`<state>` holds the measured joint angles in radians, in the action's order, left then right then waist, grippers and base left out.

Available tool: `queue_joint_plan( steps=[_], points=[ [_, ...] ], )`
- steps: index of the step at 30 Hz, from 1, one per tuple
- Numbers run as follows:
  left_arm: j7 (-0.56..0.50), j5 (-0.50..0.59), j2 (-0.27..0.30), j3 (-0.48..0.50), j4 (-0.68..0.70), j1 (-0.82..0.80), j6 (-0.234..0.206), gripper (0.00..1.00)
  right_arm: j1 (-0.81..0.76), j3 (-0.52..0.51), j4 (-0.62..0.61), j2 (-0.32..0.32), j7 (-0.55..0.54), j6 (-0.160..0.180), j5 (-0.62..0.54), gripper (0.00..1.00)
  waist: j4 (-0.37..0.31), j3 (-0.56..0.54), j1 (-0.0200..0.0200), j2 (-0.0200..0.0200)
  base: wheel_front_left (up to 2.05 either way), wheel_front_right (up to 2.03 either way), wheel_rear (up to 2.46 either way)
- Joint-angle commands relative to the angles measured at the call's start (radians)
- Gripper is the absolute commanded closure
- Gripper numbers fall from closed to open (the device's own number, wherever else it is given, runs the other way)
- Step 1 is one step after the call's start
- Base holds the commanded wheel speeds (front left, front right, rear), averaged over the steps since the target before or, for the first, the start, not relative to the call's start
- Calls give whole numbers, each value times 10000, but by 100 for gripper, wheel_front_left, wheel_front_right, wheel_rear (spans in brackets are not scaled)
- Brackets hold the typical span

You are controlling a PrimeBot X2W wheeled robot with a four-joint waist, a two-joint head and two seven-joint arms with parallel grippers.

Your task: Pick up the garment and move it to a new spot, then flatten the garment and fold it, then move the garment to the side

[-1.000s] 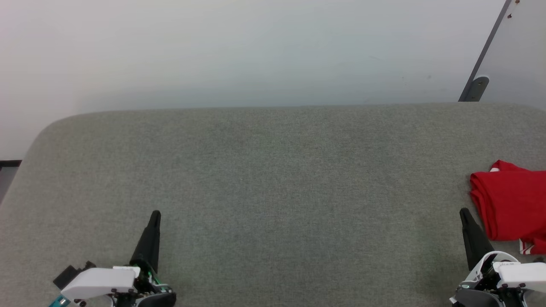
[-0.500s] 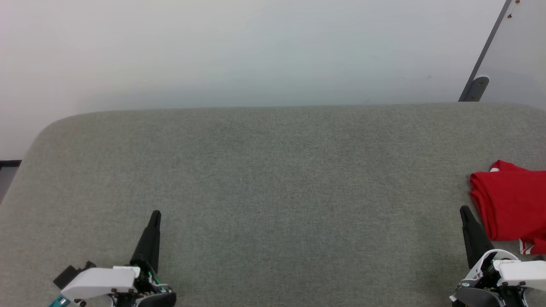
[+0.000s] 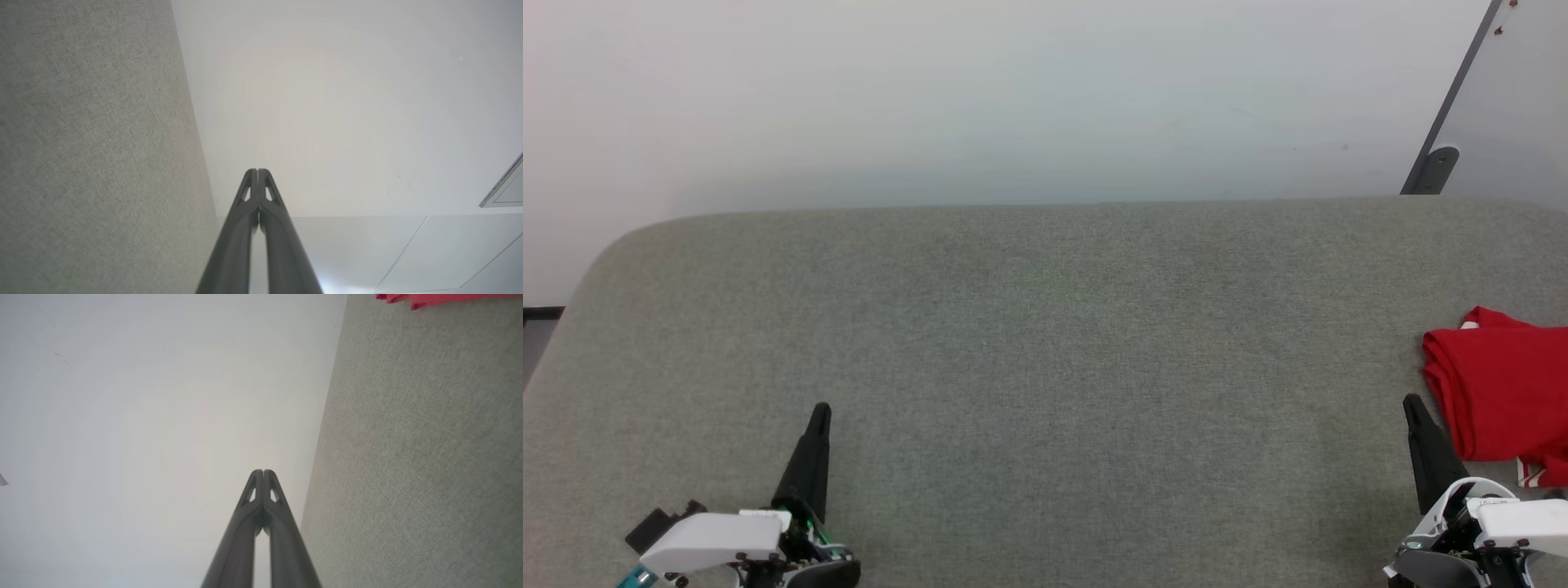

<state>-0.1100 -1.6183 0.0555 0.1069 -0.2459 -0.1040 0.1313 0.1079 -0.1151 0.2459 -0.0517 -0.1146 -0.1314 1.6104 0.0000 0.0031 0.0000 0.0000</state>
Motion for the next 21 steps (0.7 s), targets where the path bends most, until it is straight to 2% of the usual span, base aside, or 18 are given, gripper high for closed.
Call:
queue_joint_plan(
  steps=[1, 21],
  points=[
    [-23, 14, -24, 16, -22, -113, -11, 100, 21, 12, 1, 33, -14, 14, 45, 100, 0, 0, 0, 0, 0, 0, 0],
    [-39, 38, -35, 35, -22, -114, -11, 100, 21, 14, 1, 31, -13, 14, 46, 100, 0, 0, 0, 0, 0, 0, 0]
  ],
)
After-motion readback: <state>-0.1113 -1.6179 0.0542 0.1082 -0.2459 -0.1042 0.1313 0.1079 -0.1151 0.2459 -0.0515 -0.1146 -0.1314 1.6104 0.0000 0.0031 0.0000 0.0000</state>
